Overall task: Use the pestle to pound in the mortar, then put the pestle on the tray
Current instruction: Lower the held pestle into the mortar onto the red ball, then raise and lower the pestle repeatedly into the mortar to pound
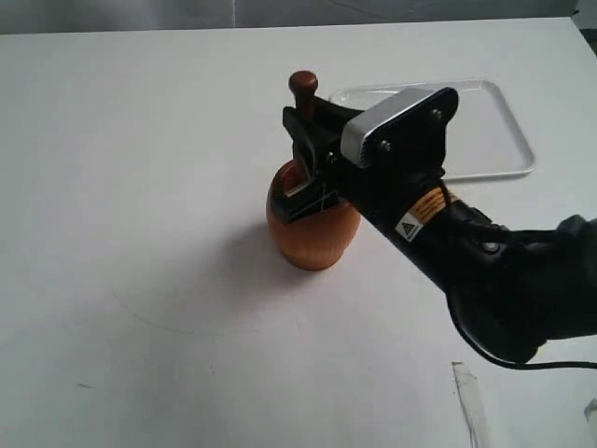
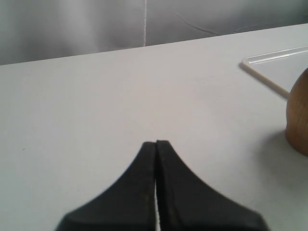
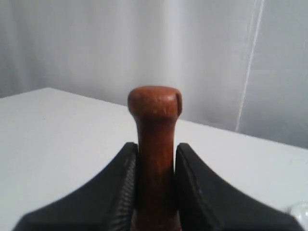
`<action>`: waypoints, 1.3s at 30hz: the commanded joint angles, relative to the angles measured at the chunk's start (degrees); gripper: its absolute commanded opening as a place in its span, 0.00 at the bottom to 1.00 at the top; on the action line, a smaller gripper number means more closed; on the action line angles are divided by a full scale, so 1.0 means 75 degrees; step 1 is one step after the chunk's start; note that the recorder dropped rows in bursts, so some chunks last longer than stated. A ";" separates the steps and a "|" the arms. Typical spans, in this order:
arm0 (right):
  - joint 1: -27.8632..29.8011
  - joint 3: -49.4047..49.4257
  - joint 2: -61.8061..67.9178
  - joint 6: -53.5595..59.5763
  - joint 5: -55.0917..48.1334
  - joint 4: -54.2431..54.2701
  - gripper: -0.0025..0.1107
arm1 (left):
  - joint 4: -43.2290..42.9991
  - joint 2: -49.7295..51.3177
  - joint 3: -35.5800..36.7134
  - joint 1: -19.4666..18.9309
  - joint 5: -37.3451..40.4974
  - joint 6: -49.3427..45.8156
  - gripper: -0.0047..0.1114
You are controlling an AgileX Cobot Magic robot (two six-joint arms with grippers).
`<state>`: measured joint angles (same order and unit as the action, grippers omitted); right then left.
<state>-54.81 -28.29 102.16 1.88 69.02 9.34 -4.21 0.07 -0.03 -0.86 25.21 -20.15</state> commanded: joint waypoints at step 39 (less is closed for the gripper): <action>-0.0004 -0.0377 -0.3474 0.0984 -0.1027 -0.0364 0.02 | 0.0056 -0.0009 0.0004 0.0059 -0.0023 0.0063 0.04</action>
<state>-54.81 -30.84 77.38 6.19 66.92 7.26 -4.21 0.07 -0.03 -0.86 25.21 -20.15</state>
